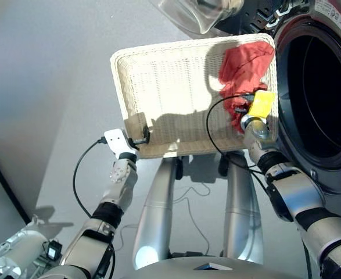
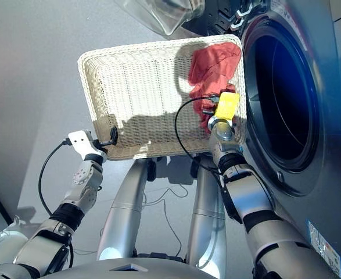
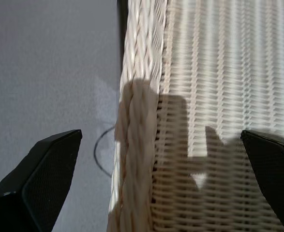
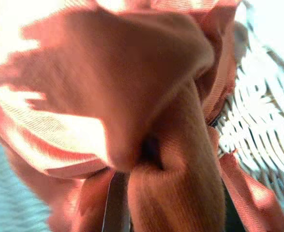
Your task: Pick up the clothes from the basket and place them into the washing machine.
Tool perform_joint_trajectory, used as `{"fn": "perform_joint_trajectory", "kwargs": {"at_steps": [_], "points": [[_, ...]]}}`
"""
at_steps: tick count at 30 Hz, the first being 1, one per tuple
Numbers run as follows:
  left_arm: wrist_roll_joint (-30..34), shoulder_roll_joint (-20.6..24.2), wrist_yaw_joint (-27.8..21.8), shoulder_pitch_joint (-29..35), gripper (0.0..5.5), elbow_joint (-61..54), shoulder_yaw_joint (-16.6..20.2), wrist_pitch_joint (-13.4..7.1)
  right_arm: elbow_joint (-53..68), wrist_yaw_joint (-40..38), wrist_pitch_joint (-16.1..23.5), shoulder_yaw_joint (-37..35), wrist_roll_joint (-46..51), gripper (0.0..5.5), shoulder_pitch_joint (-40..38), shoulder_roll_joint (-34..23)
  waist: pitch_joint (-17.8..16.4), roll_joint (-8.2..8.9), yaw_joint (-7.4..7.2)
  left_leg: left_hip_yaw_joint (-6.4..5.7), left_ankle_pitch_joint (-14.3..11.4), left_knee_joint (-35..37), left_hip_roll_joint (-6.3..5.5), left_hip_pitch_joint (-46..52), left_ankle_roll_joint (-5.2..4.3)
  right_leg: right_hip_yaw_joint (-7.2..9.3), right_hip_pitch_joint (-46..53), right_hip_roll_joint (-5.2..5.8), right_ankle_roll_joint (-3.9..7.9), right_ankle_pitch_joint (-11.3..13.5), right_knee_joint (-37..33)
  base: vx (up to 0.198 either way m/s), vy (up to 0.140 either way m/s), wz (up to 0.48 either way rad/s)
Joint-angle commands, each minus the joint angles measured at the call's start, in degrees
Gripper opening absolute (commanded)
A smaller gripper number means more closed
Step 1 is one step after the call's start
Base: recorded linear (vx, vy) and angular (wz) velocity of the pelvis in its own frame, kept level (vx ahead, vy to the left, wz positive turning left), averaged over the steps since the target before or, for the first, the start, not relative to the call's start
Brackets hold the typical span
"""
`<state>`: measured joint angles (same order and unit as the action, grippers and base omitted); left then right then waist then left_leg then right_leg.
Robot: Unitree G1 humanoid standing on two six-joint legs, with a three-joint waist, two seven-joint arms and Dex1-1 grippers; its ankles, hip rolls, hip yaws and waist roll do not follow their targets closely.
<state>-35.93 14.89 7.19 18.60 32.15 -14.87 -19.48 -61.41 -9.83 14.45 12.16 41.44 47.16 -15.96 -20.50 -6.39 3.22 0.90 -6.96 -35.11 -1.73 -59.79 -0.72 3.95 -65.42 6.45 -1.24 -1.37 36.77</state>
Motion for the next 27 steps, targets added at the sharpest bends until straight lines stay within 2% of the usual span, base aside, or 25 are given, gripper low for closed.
{"fn": "perform_joint_trajectory", "kwargs": {"at_steps": [1,6,11,13,16,19,21,24,26,27], "points": [[-0.13,0.80,0.43,-3.16,5.50,-2.56,2.16,-2.43,9.51,1.08,7.02,-1.19,5.76,0.00,-2.45,0.53,3.17,-2.52,-0.94,2.85,1.09,4.94,0.14,2.54,1.09,-1.78,4.34,-1.23,4.37,-0.75,-3.85,0.000,0.000,0.000],[0.04,0.07,-0.22,-4.82,5.50,-3.08,1.79,-3.08,18.48,0.00,13.97,-10.05,12.03,0.00,-5.50,1.24,3.44,-3.90,-1.57,3.35,1.10,6.15,-0.14,4.38,1.22,-2.65,5.84,-1.44,4.65,-0.77,-5.15,0.000,0.000,0.000],[0.28,0.58,-1.44,-6.20,5.50,-4.10,1.26,-3.77,26.31,-6.59,21.68,-20.46,11.29,0.00,-2.37,-3.67,4.13,-6.17,-1.38,3.81,0.57,6.01,-0.41,4.53,1.43,-3.85,5.16,-1.52,4.95,-1.24,-4.59,0.000,0.000,0.000],[0.11,0.82,-1.56,-6.70,5.50,-3.73,0.83,-3.88,26.06,-11.07,24.22,-24.00,10.31,0.00,0.41,-6.55,4.61,-7.04,-1.08,4.06,0.25,5.73,-0.53,4.48,1.61,-4.41,4.82,-1.54,5.08,-1.29,-4.36,0.000,0.000,0.000],[0.28,1.52,-1.80,-7.61,5.50,-3.46,0.15,-3.88,24.66,-17.99,26.01,-27.26,7.19,0.00,3.82,-11.81,5.03,-7.82,-0.59,4.53,-0.25,5.32,-0.56,4.67,1.89,-5.21,4.59,-1.58,5.40,-1.34,-3.94,0.000,0.000,0.000],[0.47,1.49,-1.92,-8.09,5.50,-3.44,-0.69,-4.00,24.72,-21.84,27.29,-29.25,5.29,0.00,4.64,-13.25,5.23,-8.17,-0.69,4.55,-0.53,4.72,-0.55,4.69,2.04,-5.42,4.61,-1.57,5.47,-1.47,-3.63,0.009,0.001,-0.121],[0.65,1.59,-1.89,-8.60,5.50,-3.54,-0.88,-4.05,22.50,-22.42,26.10,-28.94,4.17,0.00,3.83,-14.01,5.52,-8.13,-0.82,4.52,-0.62,4.54,-0.47,4.80,2.06,-5.33,4.66,-1.55,5.40,-1.56,-3.32,0.000,0.000,0.000],[0.75,1.68,-1.64,-8.73,5.50,-4.29,-0.71,-3.98,20.33,-23.11,24.22,-27.29,2.35,0.00,1.23,-12.80,5.84,-7.94,-1.28,4.38,-0.69,4.59,-0.33,5.05,2.01,-5.15,5.04,-1.62,5.14,-1.50,-3.50,0.000,0.000,0.000],[0.97,1.48,-0.94,-8.89,5.50,-5.06,-0.27,-3.89,23.17,-23.16,23.89,-26.72,1.23,0.00,-1.56,-9.40,5.89,-7.63,-1.72,4.38,-0.62,4.77,-0.16,4.96,1.94,-4.97,5.10,-1.81,5.02,-1.32,-3.79,0.000,0.000,0.000],[1.13,1.49,-0.80,-9.06,5.50,-5.03,-0.15,-3.87,22.63,-23.30,23.01,-26.42,0.35,5.50,-2.45,-8.53,6.01,-7.45,-1.81,4.30,-0.60,4.78,-0.08,4.82,1.91,-4.87,5.18,-1.84,4.96,-1.32,-3.90,0.000,0.000,0.000]]}}
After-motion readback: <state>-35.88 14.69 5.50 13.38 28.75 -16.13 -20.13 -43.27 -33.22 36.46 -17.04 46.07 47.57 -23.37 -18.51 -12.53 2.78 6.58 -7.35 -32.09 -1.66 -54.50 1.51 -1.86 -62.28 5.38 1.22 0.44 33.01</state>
